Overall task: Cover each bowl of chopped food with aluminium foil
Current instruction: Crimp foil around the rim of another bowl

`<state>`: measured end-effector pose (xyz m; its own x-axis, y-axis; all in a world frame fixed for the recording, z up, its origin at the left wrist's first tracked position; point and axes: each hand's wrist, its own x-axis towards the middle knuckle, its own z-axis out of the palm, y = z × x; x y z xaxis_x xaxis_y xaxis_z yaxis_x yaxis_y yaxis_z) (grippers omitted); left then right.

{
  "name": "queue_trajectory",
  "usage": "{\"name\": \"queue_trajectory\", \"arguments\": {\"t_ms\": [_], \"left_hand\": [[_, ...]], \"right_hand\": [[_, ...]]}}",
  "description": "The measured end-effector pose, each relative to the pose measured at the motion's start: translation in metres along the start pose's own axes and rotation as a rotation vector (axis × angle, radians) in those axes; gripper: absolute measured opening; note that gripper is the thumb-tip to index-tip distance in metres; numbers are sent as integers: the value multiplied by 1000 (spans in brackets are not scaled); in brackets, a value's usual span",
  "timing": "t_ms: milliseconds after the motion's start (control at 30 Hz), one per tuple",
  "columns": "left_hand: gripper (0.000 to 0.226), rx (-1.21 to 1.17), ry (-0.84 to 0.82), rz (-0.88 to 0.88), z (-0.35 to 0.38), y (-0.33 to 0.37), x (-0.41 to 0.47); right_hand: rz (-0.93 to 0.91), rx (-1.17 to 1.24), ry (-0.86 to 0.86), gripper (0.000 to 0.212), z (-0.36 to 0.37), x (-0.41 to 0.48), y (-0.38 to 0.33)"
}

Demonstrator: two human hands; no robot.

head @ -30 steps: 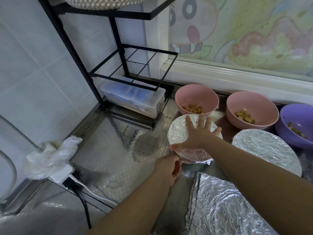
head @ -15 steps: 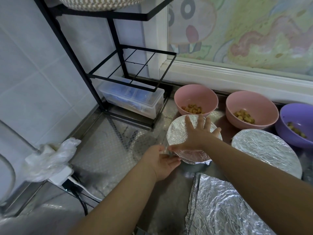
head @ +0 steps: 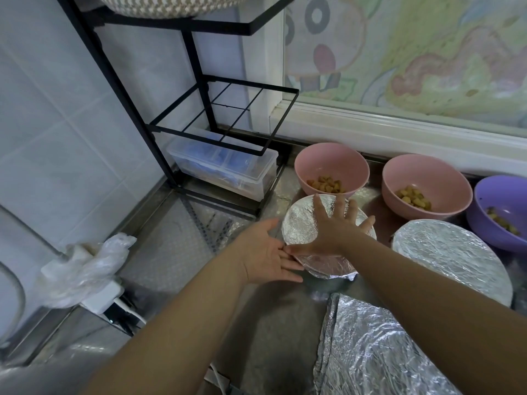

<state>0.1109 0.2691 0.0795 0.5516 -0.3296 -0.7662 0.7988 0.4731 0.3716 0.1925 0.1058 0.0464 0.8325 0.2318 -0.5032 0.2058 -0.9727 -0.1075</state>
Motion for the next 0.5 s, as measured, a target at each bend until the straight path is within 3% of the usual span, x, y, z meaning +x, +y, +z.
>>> {"name": "queue_trajectory", "arguments": {"t_ms": [167,333,500], "left_hand": [[78,31,13,22,3,3,-4],[46,151,96,145,17,2,-12],[33,183,228,310,19,-4,6]], "right_hand": [[9,37,9,152,0,0,2],[42,36,14,148,-15,-13,13],[30,146,49,132,-17,-22,30]]}}
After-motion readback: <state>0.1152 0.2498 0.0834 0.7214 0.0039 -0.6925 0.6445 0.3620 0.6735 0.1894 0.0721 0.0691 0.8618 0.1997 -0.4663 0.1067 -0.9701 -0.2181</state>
